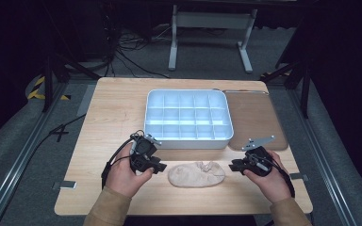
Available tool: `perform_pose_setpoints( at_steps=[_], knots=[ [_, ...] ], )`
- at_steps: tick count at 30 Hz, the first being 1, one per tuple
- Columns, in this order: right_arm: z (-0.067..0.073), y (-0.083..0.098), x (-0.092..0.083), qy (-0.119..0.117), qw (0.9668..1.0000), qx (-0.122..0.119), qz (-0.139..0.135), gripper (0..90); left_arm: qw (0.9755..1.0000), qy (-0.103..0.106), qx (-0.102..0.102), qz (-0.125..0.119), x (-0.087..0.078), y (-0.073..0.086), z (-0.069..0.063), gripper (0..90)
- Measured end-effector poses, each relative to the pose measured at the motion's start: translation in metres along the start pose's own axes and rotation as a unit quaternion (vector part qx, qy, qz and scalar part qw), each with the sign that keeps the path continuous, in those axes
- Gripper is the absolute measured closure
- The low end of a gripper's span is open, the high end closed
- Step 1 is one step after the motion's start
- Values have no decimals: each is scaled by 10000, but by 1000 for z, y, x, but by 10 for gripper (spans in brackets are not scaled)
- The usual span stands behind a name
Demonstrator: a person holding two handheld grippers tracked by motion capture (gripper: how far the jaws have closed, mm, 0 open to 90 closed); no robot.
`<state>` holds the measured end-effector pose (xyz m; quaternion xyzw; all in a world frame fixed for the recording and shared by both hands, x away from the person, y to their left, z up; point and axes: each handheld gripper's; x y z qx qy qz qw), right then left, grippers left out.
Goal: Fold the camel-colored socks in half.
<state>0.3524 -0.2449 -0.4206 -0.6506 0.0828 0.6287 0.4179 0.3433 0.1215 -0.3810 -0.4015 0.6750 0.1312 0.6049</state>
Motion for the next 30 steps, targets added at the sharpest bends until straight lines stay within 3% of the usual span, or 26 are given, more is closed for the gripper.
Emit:
perform_pose_setpoints(
  at_steps=[5,7,10,17,30],
  knots=[
    [3,-2,3,-39,10000,-53,15,733,9999,1,-51,137,17,-6,-2,645],
    [5,-2,5,-27,10000,-86,42,729,9987,-360,-140,332,33,-10,-3,647],
    [7,-3,9,-40,9999,-93,99,726,9988,-232,-174,404,43,-11,-3,652],
    [10,-3,16,-35,9997,-160,190,725,9991,-3,-282,323,55,-12,0,635],
    [21,-6,26,1,9991,-308,292,727,9972,-122,-387,629,75,-15,-1,589]
  ],
)
Point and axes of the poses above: each handheld gripper's, and its own axes: x roughly forward along the jaws, y roughly out of its underside, z roughly to its left, and after that the axes turned 10 degrees about z, right-handed
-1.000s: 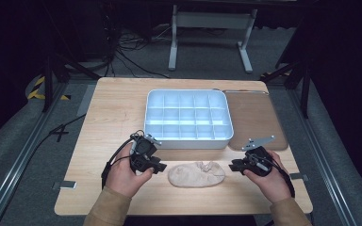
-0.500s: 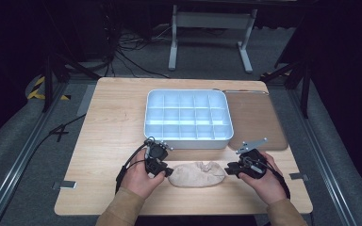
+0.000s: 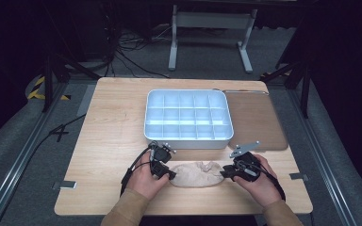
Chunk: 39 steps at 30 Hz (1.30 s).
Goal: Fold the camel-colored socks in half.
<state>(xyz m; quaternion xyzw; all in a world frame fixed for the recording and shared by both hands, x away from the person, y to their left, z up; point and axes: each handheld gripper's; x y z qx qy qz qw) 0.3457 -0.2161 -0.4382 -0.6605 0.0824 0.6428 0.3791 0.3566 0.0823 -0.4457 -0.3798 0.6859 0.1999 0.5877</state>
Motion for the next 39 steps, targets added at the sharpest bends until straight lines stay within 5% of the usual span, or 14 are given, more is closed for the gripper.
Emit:
perform_pose_setpoints(
  at_steps=[8,17,23,39],
  knots=[
    [4,-2,6,47,9999,-114,107,724,9998,-176,127,36,3,-2,-10,526],
    [5,-1,5,104,9999,-72,46,718,9990,-390,176,119,6,-4,-25,691],
    [9,-3,8,69,9998,-183,-12,788,9996,-267,124,53,5,-3,-23,836],
    [12,-5,24,-50,9998,-202,-50,882,9998,-167,5,-63,-12,8,-13,842]
  ],
)
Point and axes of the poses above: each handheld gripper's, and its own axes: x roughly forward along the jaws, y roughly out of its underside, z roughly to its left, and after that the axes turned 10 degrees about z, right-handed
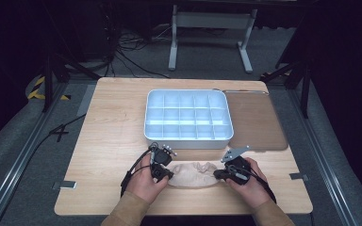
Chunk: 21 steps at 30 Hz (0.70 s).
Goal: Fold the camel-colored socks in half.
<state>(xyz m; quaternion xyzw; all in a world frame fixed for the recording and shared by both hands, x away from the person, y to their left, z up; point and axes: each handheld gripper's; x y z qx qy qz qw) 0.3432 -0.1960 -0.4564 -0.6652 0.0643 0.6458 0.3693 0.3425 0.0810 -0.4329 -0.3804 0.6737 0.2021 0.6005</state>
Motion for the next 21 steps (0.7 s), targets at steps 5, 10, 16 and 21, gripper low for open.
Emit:
perform_pose_setpoints(
  at_steps=[5,10,16,21],
  knots=[
    [3,0,0,124,9999,-79,20,885,10000,52,-1,-1,-5,-2,-1,839],
    [2,3,1,70,9999,6,-78,885,9999,68,13,76,-13,-10,-4,834],
    [4,3,1,113,9999,32,-77,885,9997,28,187,139,-19,-21,-15,823],
    [3,3,1,73,9999,70,-53,886,9996,148,254,13,-25,-29,-21,833]
  ],
)
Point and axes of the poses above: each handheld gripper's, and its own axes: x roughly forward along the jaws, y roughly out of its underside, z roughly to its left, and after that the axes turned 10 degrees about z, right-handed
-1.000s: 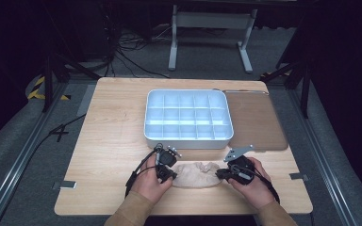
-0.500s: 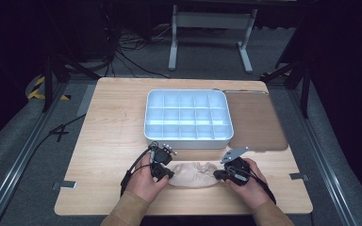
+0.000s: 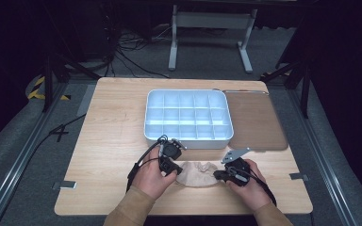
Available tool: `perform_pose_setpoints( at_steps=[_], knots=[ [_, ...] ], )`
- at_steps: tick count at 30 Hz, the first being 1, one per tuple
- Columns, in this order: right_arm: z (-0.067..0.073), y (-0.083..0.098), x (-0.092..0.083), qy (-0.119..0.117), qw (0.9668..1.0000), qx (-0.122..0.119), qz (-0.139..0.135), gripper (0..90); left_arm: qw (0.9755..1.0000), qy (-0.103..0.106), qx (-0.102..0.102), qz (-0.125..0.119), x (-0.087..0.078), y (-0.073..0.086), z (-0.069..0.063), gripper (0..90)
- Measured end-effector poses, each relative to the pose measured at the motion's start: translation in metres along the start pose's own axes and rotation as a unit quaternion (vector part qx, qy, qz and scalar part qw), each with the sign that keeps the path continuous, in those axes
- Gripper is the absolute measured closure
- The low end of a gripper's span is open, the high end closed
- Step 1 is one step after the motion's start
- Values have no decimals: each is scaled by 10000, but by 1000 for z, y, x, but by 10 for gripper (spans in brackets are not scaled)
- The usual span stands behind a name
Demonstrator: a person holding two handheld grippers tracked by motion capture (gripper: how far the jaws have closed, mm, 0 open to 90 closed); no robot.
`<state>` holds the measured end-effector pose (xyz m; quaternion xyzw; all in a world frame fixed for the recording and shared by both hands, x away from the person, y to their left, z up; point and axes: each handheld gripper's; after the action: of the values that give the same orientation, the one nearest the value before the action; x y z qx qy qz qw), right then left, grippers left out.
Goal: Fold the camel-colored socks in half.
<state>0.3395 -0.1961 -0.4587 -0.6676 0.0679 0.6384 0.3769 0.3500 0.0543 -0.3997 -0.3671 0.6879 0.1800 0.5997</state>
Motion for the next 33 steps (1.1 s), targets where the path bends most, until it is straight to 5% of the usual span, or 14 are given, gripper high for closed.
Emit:
perform_pose_setpoints(
  at_steps=[14,33],
  knots=[
    [-2,-2,0,-80,9999,28,74,886,9993,132,351,-78,-5,-23,-16,843],
    [-4,0,0,-131,9998,135,-8,886,9965,380,734,-126,18,-58,-32,845]
  ],
)
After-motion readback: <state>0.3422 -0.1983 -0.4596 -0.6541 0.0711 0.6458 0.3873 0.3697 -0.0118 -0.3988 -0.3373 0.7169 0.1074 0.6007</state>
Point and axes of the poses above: each handheld gripper's, and its own axes: x roughly forward along the jaws, y roughly out of its underside, z roughly to its left, and after that the axes turned 10 degrees about z, right-handed
